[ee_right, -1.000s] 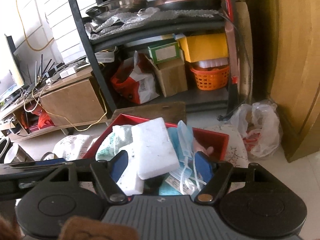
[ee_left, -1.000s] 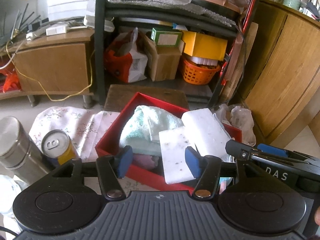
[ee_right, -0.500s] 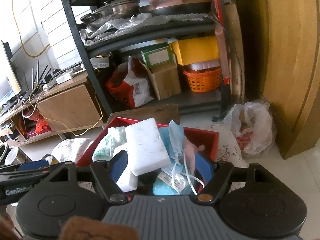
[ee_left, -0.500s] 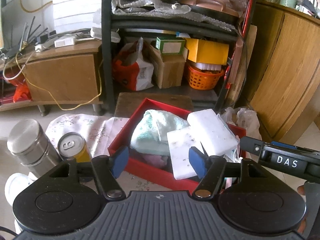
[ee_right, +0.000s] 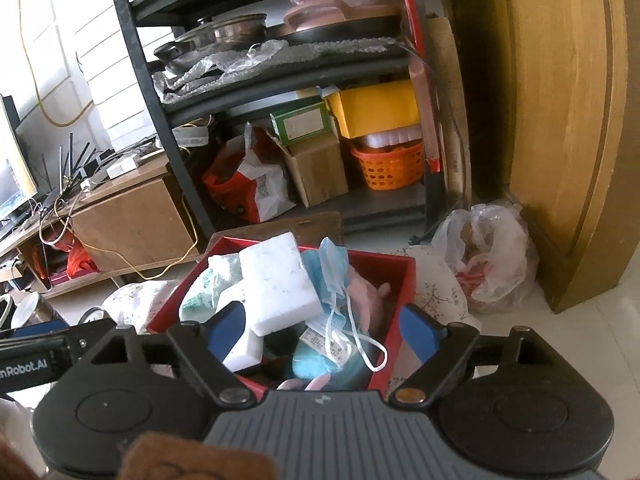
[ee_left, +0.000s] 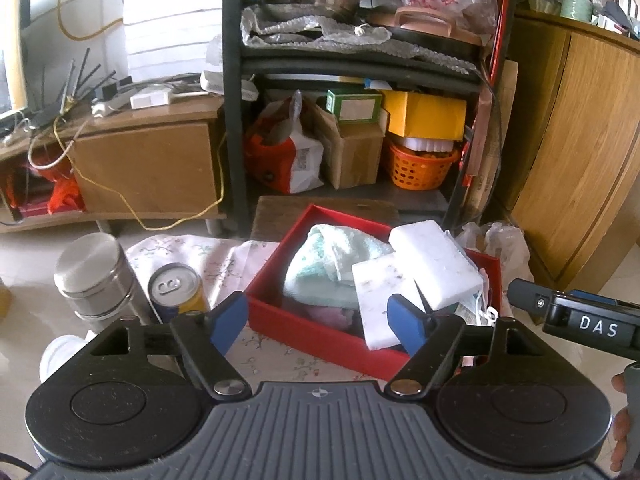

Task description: Organize soft objects

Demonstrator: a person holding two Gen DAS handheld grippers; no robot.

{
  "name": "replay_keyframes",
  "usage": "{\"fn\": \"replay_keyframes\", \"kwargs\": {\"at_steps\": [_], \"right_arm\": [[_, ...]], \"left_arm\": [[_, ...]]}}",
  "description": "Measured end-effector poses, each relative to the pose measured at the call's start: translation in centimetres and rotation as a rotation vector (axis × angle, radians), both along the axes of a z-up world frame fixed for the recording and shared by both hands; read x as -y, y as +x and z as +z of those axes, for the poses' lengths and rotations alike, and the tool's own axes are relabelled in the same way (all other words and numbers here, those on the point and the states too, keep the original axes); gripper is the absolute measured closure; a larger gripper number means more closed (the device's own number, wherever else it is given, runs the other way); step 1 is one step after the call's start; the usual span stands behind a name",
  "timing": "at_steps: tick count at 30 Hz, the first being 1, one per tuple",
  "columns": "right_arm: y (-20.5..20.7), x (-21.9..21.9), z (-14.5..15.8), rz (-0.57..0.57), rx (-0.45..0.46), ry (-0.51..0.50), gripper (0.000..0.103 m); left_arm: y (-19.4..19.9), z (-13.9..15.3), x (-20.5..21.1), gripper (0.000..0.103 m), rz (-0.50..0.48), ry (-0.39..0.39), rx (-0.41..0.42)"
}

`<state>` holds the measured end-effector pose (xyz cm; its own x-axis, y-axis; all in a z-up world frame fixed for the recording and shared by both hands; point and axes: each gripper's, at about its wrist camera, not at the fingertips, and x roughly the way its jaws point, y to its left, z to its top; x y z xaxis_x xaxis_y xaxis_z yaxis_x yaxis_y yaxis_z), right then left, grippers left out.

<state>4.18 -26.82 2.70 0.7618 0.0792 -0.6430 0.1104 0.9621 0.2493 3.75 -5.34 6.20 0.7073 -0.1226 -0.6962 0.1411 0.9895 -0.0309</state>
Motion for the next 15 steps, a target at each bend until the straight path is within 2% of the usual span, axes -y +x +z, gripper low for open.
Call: {"fn": "replay_keyframes", "kwargs": {"at_steps": [15], "right_arm": [[-3.1,-1.3,0.9,0.02,0.065,-0.013,0.042]], "left_arm": [[-2.8,0.1,-0.8,0.022,0.014,0.002,0.02]]}}
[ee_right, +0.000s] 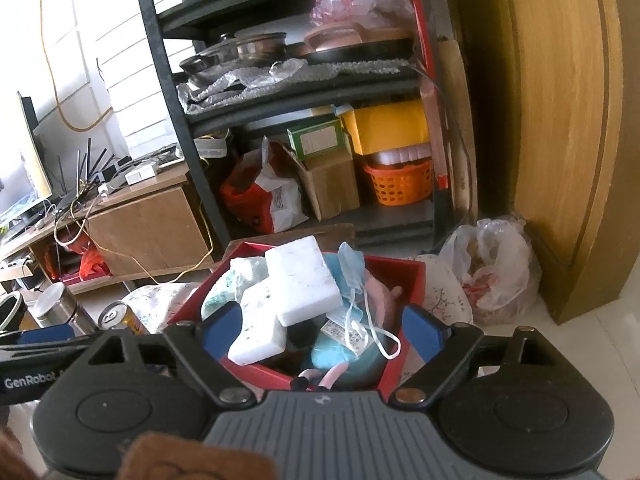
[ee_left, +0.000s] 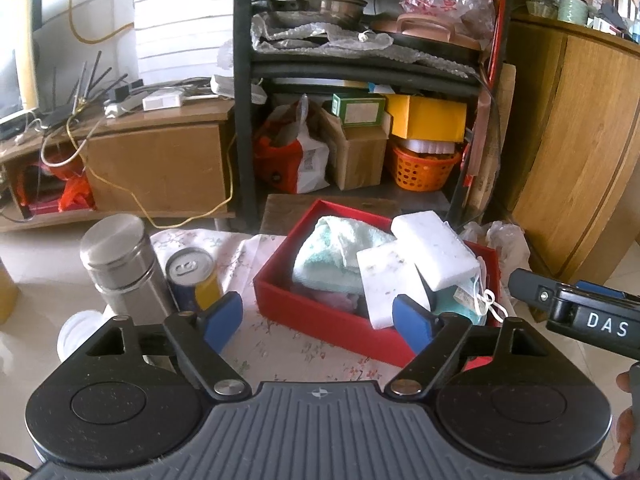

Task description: Organize soft objects

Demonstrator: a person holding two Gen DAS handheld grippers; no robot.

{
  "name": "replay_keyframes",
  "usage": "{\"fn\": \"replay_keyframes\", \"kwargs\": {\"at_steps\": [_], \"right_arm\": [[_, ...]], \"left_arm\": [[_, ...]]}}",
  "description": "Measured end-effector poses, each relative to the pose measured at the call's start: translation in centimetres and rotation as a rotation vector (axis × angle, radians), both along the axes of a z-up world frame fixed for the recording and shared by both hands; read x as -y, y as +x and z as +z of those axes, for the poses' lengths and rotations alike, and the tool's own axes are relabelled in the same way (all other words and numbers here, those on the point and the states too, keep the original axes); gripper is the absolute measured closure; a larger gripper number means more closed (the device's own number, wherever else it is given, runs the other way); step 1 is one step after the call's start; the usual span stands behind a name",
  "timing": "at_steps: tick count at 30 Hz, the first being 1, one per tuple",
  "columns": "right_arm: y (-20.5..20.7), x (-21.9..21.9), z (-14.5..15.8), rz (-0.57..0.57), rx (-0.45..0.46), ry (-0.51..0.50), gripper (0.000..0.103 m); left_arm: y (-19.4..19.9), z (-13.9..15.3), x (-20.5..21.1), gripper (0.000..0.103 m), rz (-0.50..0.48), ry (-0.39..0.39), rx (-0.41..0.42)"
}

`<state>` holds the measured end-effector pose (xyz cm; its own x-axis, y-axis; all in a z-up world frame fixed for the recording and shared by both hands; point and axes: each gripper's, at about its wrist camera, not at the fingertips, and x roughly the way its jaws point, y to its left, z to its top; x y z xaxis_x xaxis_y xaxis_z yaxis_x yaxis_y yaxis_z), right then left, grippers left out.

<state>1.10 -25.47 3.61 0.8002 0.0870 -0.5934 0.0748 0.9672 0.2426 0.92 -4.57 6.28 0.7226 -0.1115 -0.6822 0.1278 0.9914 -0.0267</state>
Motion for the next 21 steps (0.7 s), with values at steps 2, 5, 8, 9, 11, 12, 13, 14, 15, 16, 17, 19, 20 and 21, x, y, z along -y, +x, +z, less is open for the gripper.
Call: {"fn": "replay_keyframes", "kwargs": {"at_steps": [2,5,8,9,11,12,13,14,15,16,17,19,20,21], "right_arm": [[-0.4,-0.2,0.0,0.004,0.001,-0.006,0.042],[-0.9,-0.5,-0.1,0.009,0.006,-0.024,0.042],[-1.2,-0.9,-0.1,0.012,0.017,-0.048,0.042],[-1.3,-1.0,0.0,0.015,0.022,-0.049,0.042],[-1.4,-1.1,0.0,0.023,0.028,-0.046,0.042],[-1.5,-1.2,0.1,0.027,0.031,-0.044,0.042],[-1.5,-1.2,0.1,0.029,0.038,-0.043,0.042],[-1.6,-1.3,0.1,0.031,0.04,-0.043,0.042],[-1.5,-1.3,0.1,0.035,0.04,-0.042,0.042],[-1.5,-1.4,0.2,0.038,0.041,-0.04,0.041],[-1.6,-1.4,0.2,0.04,0.042,-0.037,0.041],[-1.6,-1.5,0.2,0.047,0.041,-0.035,0.041],[-1.6,-1.6,0.1,0.05,0.041,-0.035,0.041],[-1.6,-1.7,0.1,0.051,0.04,-0.036,0.041]], "left_arm": [[-0.4,-0.1,-0.2,0.022,0.002,-0.007,-0.003],[-1.0,-0.1,-0.4,0.022,0.007,-0.016,-0.001],[-1.3,0.0,-0.5,0.021,0.018,-0.029,0.004],[-1.3,0.0,-0.5,0.021,0.02,-0.029,0.006],[-1.4,-0.1,-0.3,0.02,0.026,-0.024,0.009],[-1.4,-0.2,-0.2,0.019,0.026,-0.018,0.01],[-1.3,-0.2,-0.2,0.019,0.027,-0.014,0.009],[-1.3,-0.3,-0.1,0.019,0.029,-0.012,0.01],[-1.3,-0.4,0.0,0.019,0.029,-0.012,0.008],[-1.2,-0.4,0.0,0.019,0.027,-0.013,0.006],[-1.2,-0.5,0.1,0.018,0.028,-0.012,0.005],[-1.2,-0.6,0.2,0.018,0.029,-0.008,0.002],[-1.2,-0.7,0.2,0.018,0.031,-0.007,0.001],[-1.2,-0.7,0.1,0.018,0.034,-0.007,0.0]]}}
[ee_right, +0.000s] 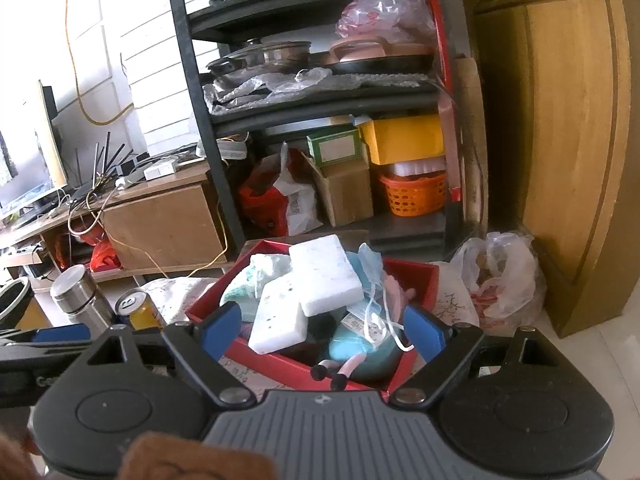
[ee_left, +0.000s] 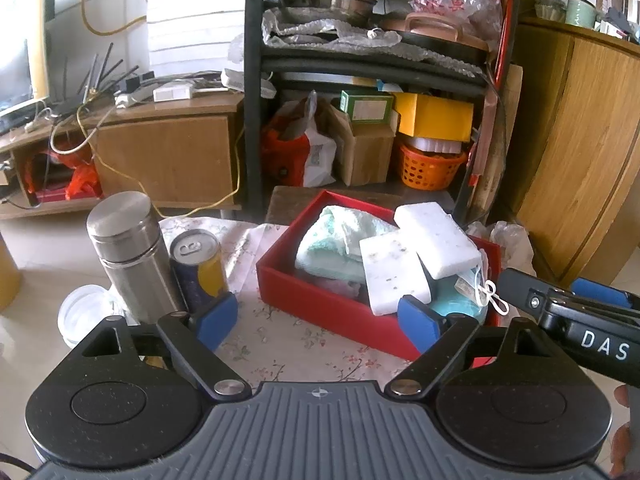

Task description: Organize soft objects

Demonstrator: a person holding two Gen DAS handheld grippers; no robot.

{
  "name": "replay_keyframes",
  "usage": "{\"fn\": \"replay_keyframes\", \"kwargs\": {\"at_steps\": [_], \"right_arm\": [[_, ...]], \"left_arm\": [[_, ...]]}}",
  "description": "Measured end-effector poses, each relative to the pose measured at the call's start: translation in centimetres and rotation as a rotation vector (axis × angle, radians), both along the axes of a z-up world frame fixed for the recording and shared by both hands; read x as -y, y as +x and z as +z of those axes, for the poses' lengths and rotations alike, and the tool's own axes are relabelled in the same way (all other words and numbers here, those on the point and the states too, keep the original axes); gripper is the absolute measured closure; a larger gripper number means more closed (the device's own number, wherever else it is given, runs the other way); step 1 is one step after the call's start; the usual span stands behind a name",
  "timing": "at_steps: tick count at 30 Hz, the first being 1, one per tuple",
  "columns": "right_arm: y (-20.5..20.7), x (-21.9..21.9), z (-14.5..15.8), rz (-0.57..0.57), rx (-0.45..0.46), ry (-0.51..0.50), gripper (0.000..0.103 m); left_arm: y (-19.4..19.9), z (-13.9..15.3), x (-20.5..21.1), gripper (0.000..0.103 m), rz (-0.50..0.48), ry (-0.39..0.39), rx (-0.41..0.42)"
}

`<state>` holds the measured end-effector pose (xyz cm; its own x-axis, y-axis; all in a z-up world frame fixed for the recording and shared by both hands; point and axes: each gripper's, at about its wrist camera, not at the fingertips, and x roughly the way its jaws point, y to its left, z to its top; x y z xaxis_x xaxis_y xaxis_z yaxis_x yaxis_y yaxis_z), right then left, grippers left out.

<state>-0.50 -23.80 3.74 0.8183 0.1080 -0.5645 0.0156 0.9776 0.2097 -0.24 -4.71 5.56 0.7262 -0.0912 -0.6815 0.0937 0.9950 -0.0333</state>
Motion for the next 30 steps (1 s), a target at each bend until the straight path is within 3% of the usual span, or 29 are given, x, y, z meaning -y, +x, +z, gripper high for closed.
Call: {"fn": "replay_keyframes", "kwargs": {"at_steps": [30], "right_arm": [[0.1,-0.04,-0.37,0.006,-0.008,0.019,0.041]], "left_arm": [[-0.37,0.53,0.23,0.017,0.023,0.028,0.054]]}}
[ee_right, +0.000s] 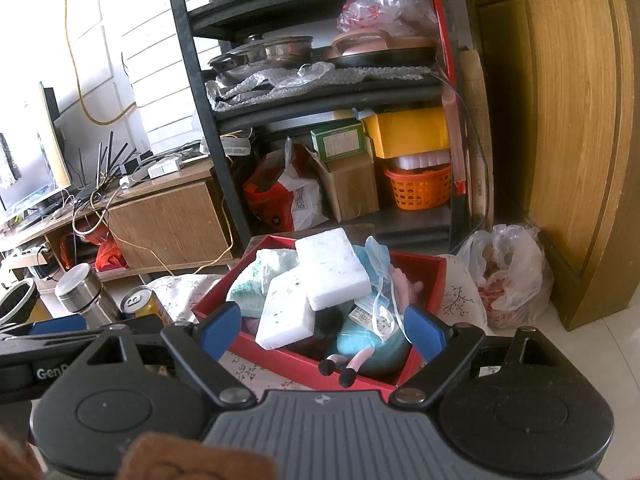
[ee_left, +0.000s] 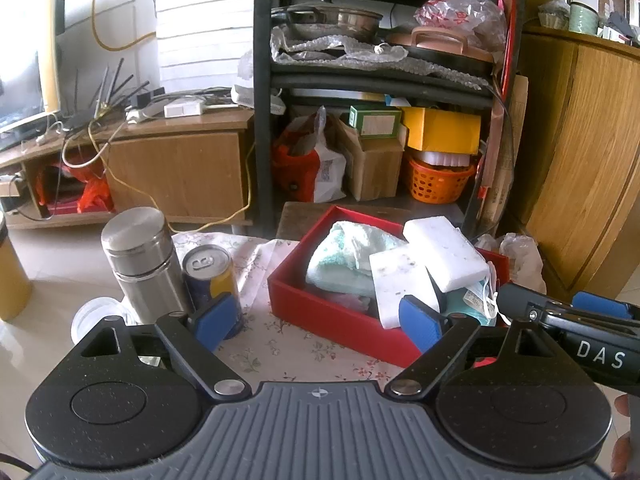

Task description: Organize soft objects

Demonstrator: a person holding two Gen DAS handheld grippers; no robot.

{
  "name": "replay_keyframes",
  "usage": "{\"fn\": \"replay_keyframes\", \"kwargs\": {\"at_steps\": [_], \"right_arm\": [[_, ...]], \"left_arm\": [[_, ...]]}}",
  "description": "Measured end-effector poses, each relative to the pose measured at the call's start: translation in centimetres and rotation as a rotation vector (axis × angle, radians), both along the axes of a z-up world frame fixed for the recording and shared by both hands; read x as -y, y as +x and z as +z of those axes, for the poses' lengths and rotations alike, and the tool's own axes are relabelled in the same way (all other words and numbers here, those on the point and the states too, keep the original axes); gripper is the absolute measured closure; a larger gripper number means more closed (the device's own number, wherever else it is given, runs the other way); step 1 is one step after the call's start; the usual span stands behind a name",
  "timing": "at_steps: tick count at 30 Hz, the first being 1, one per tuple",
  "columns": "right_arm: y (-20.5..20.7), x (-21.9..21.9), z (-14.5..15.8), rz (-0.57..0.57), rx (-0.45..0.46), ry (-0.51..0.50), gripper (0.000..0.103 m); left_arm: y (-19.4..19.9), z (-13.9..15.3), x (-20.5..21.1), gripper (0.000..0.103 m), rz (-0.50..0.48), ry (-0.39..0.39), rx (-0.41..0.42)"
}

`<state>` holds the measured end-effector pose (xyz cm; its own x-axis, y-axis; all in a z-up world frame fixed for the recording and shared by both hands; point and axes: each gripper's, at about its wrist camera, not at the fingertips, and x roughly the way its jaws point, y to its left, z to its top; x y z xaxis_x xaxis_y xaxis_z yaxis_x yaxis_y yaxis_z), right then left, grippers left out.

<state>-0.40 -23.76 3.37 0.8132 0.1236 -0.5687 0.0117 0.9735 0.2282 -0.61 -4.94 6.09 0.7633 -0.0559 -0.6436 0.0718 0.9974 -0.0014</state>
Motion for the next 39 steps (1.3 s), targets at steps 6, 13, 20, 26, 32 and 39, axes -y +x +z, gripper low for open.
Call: {"fn": "replay_keyframes", "kwargs": {"at_steps": [6,13,20,26,32,39], "right_arm": [[0.03,0.03,0.0,0.0,-0.001,-0.001,0.041],[-0.03,0.11,0.08,0.0,0.006,0.002,0.041],[-0.25,0.24,0.22,0.001,0.021,0.018,0.041],[-0.34,0.37,0.28,0.002,0.024,0.034,0.041],[-0.27,0.45,0.29,0.003,0.028,0.041,0.041],[-0.35,0.56,0.24,0.0,0.038,0.04,0.04]], "left_arm": [[-0.18,0.01,0.24,0.017,0.001,0.023,0.017],[-0.34,0.24,0.17,0.017,0.0,0.032,0.037],[-0.39,0.34,-0.21,0.01,0.013,0.011,0.041],[-0.34,0.4,-0.37,0.006,0.029,0.021,0.053],[-0.47,0.37,-0.7,0.006,0.016,0.003,0.08],[-0.85,0.44,-0.46,0.006,-0.018,0.049,0.147]]}}
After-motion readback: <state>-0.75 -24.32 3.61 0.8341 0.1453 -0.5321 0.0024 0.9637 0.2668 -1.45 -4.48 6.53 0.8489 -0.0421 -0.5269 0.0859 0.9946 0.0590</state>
